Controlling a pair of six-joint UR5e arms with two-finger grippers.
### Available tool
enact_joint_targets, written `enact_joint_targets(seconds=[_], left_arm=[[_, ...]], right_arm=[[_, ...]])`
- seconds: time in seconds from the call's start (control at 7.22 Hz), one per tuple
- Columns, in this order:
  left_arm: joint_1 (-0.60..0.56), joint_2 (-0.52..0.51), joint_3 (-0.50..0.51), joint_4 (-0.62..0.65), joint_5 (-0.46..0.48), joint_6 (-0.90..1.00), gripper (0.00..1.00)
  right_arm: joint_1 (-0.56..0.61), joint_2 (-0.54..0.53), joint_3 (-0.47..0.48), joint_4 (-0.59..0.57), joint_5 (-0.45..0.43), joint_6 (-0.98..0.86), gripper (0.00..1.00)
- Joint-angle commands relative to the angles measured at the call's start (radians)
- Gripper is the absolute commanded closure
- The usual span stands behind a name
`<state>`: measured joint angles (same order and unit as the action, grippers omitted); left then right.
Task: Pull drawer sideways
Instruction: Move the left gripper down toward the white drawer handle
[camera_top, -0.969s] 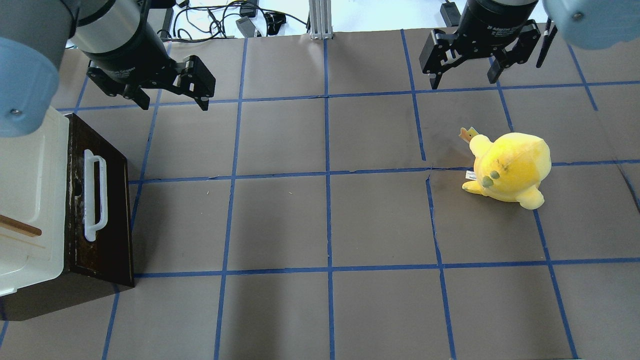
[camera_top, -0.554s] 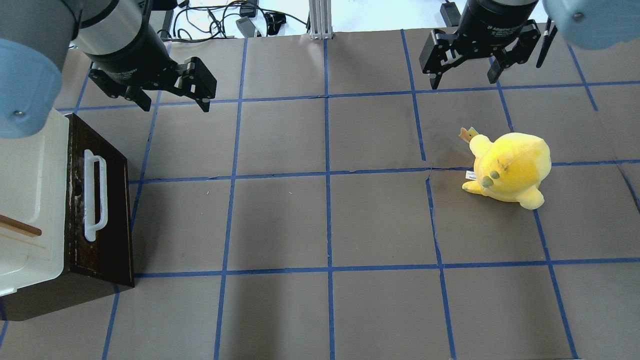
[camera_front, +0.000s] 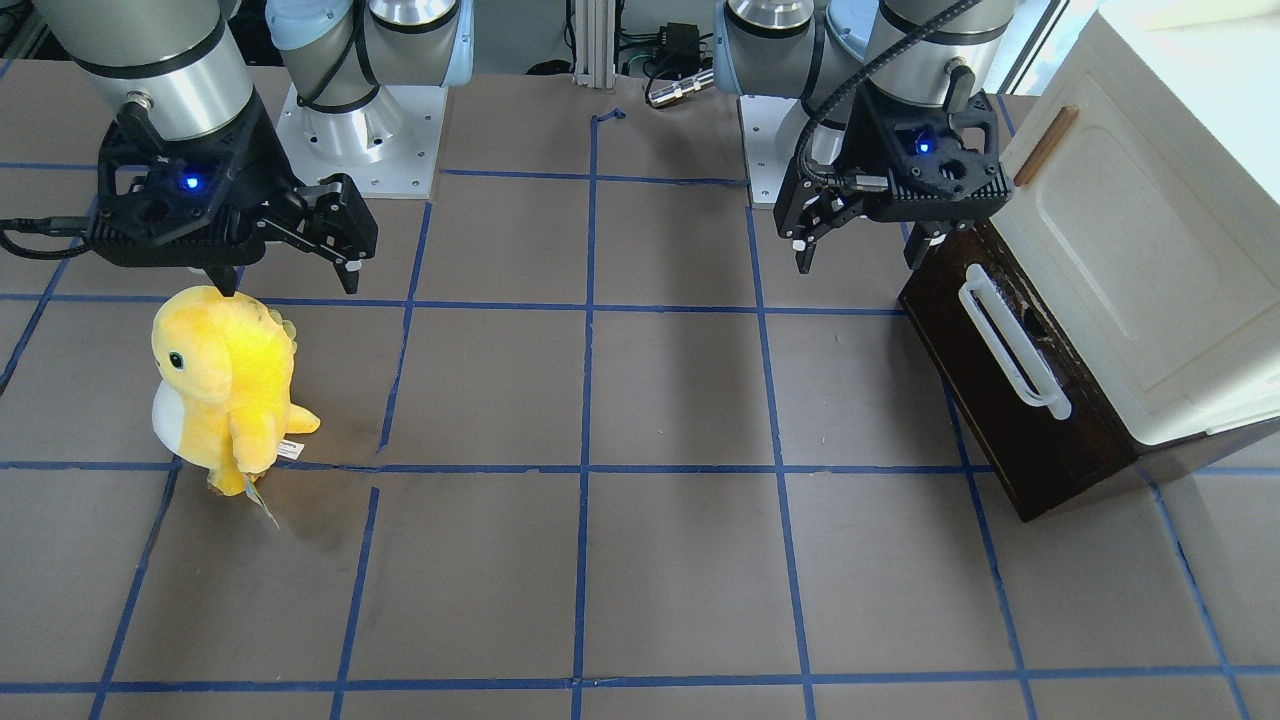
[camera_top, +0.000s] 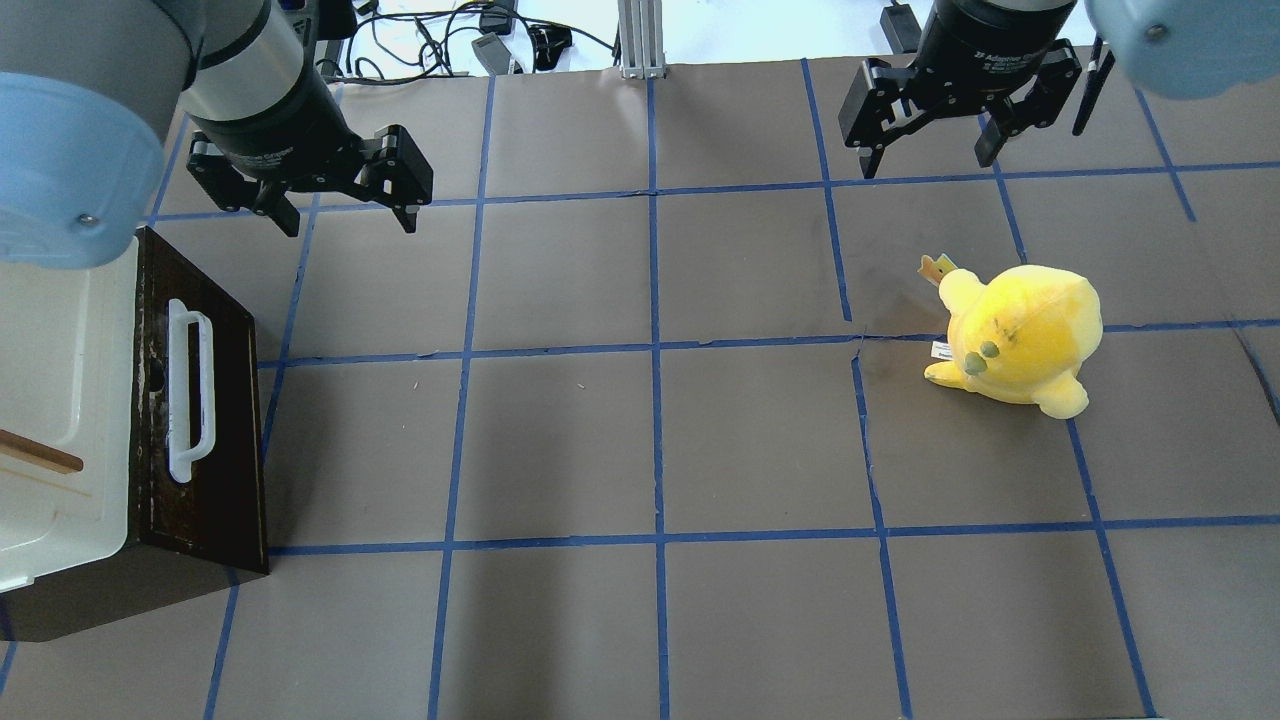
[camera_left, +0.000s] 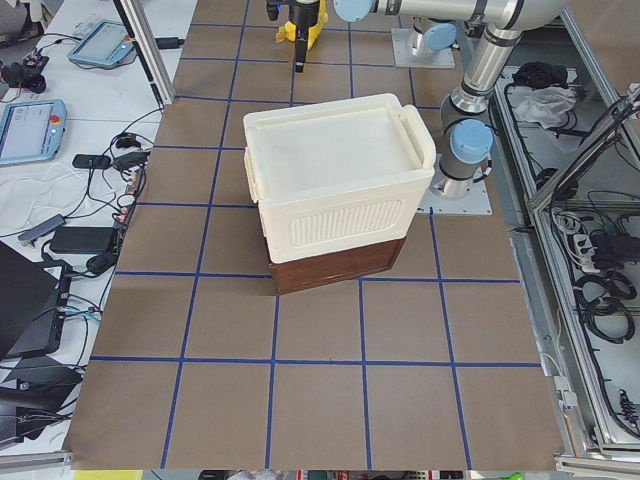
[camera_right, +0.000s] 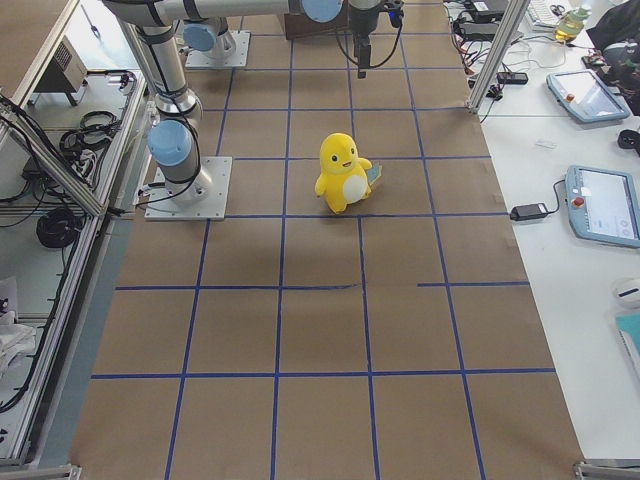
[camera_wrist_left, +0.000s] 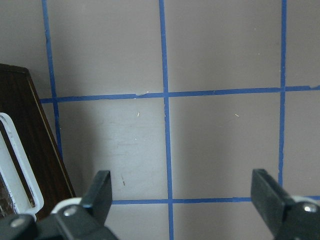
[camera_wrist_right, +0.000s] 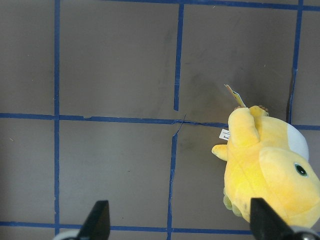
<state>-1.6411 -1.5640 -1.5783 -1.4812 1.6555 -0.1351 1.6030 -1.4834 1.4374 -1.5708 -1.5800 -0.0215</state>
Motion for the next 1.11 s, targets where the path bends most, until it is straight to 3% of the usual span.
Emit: enact_joint_targets(seconds=[0.0,0.28,0.69,0.97], left_arm=[[-0.037,-0.027,-0.056,0.007,0.015,-0.140,0.00],[-0.084,-0.044,-0.171,0.012,0.235,-0.257,0.00],[-0.088,-0.111,-0.311,0.012,0.526,-0.264,0.00],[-0.088,-0.171,-0.321,0.009,0.689,-0.264,0.00]], right_arm=[[0.000,0.000,0.000,0.000,0.000,0.000,0.00],[0.000,0.000,0.000,0.000,0.000,0.000,0.00],[0.000,0.000,0.000,0.000,0.000,0.000,0.00],[0.000,0.000,0.000,0.000,0.000,-0.002,0.00]])
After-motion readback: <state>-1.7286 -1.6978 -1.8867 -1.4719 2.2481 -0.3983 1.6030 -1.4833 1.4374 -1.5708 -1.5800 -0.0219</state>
